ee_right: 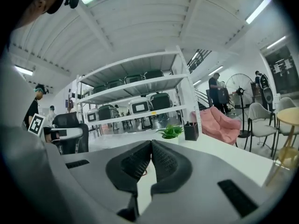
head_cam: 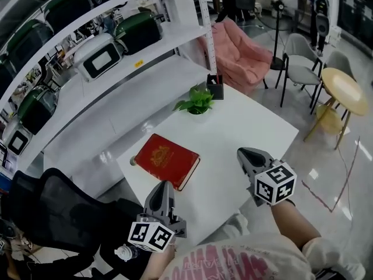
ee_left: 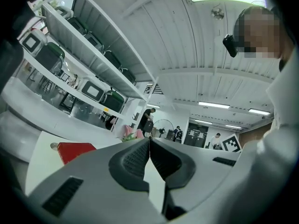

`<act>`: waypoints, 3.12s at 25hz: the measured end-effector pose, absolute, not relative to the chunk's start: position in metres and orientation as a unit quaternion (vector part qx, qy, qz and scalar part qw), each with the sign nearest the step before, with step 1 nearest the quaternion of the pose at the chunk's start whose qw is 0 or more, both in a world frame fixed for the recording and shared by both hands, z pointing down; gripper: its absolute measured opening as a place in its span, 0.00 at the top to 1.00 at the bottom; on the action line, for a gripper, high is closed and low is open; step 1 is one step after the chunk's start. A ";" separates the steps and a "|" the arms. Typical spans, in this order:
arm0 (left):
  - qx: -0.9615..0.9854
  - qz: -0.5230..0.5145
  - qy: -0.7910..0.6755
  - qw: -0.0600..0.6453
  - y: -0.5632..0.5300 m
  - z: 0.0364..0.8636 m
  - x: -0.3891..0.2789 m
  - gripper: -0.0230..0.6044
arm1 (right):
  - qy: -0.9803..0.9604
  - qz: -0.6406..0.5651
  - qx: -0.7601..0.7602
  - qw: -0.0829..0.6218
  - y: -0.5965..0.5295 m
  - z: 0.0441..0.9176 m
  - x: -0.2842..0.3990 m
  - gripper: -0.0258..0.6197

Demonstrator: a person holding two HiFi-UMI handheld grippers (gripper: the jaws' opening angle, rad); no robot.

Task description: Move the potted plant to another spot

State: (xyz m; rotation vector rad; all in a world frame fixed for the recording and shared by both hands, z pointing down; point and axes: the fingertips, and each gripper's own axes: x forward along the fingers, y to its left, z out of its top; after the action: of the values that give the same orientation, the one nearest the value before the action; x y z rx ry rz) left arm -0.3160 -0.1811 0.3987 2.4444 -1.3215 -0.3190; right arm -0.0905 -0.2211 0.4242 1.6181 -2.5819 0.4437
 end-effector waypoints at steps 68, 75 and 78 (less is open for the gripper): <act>0.763 -0.089 -0.579 0.274 -0.360 0.554 -0.362 0.92 | -0.875 0.105 0.469 0.064 -0.614 0.570 -0.157 0.04; 0.758 -0.093 -0.583 0.279 -0.356 0.555 -0.364 0.92 | -0.869 0.114 0.476 0.071 -0.616 0.573 -0.153 0.14; 0.758 -0.097 -0.581 0.280 -0.356 0.553 -0.364 0.92 | -0.869 0.117 0.475 0.072 -0.616 0.573 -0.153 0.14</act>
State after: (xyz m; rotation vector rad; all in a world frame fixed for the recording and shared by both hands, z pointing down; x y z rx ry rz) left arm -0.3636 -0.3561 0.5529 2.0327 -1.5594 -0.2589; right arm -0.1534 -0.6162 0.5732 1.4283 -2.6120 0.3508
